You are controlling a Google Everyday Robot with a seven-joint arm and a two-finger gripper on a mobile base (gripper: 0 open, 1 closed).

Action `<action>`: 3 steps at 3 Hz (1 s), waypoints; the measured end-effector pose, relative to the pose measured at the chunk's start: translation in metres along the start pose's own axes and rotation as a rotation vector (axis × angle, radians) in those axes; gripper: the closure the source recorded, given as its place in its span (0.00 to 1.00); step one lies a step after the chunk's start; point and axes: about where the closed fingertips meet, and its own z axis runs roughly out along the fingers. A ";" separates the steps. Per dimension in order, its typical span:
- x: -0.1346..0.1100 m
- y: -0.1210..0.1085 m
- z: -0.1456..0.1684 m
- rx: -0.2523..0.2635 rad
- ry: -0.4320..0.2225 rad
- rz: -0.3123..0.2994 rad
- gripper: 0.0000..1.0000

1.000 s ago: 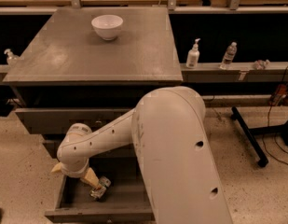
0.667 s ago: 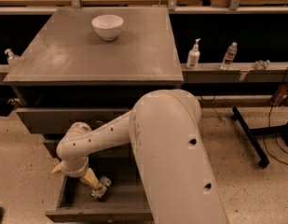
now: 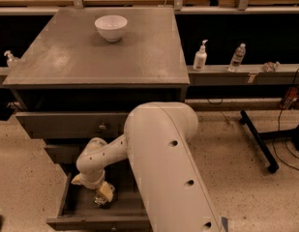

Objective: Pick 7up can from bottom drawer and place on counter

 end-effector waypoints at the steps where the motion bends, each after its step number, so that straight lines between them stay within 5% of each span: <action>1: -0.002 0.025 0.038 0.003 0.060 -0.042 0.00; 3: 0.004 0.021 0.040 0.024 0.093 -0.049 0.00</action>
Offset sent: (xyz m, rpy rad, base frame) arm -0.0121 -0.0127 -0.0380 -0.0163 -0.0578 0.0244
